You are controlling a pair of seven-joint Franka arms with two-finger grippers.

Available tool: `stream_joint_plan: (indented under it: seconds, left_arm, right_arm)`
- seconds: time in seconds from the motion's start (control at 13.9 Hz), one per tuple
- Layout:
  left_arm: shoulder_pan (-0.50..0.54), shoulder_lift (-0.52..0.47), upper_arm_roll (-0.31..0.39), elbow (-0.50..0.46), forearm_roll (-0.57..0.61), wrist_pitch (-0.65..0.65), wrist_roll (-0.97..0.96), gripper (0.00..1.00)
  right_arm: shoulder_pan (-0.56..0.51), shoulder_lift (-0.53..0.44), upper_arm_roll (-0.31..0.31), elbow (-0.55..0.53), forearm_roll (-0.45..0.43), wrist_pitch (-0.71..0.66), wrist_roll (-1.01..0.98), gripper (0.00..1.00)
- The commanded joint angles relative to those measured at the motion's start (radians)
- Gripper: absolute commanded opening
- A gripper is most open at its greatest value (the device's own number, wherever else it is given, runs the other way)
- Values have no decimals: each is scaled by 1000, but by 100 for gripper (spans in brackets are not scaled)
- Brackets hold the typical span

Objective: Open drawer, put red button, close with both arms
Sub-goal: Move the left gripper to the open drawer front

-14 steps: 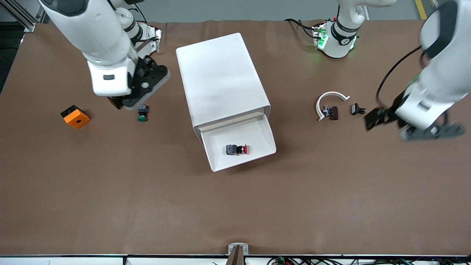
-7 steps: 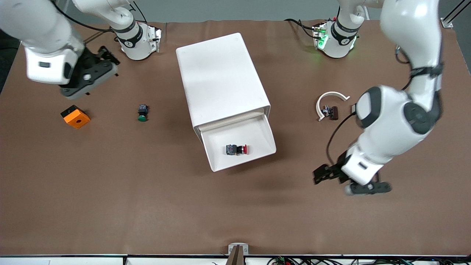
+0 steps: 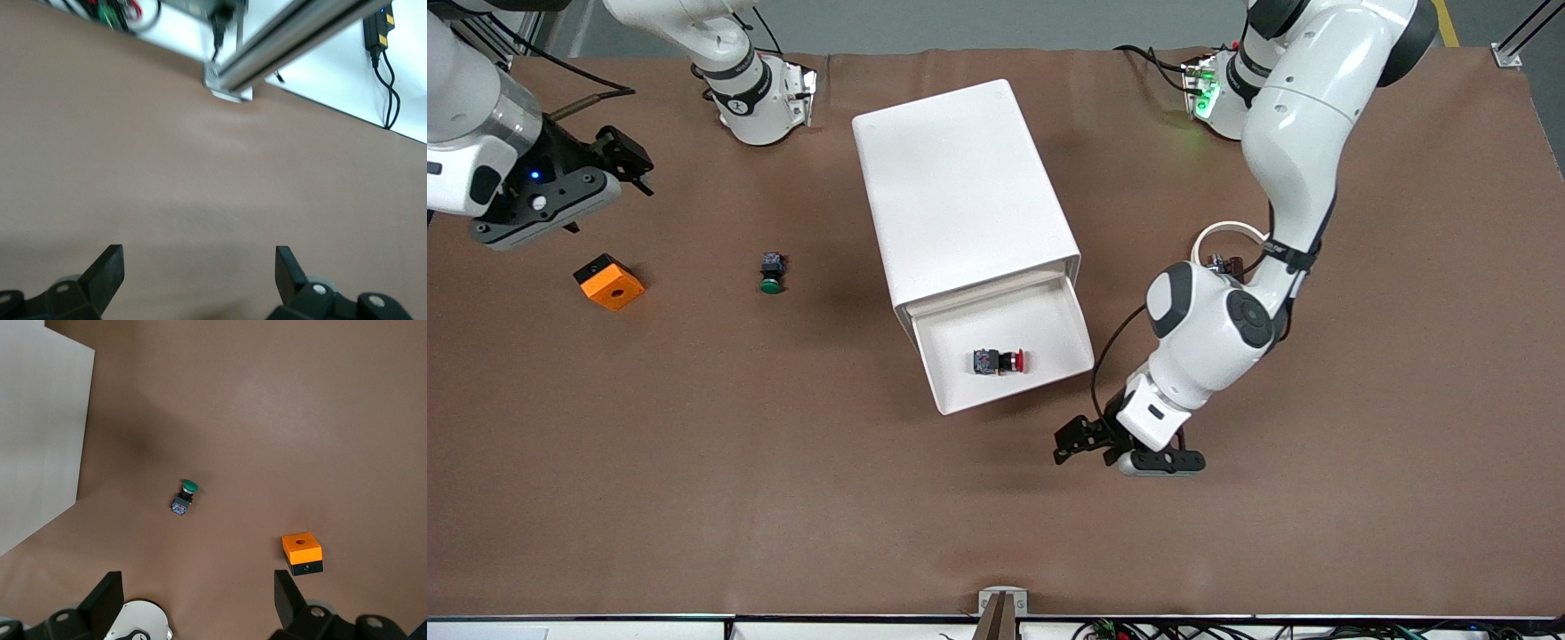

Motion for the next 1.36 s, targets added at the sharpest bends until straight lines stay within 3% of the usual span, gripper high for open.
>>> stream_joint_plan:
  seconds: [0.0, 0.14, 0.29, 0.57, 0.86, 1.29]
  left_arm:
    - [-59, 8, 4, 26, -25, -1, -67, 98]
    - [-69, 5, 5, 17, -29, -3, -85, 58]
    - [-90, 9, 7, 12, -26, -3, -128, 58]
    - [-108, 15, 5, 2, -31, -3, -192, 56]
    - [-122, 2, 5, -60, -23, -7, -237, 58]
    - [-122, -18, -2, -55, -28, -151, -297, 58]
  right_arm:
    - [-35, -19, 18, 26, 4, 2, 108, 100]
    - [-29, -17, 21, 34, 8, 10, 365, 100]
    - [-26, -16, 23, 34, 8, 13, 469, 100]
    - [-57, -7, 17, 37, -5, 15, 463, 100]
    - [-186, 12, 17, 42, 38, 35, 267, 100]
    - [-226, 12, 17, 52, 38, 28, 254, 100]
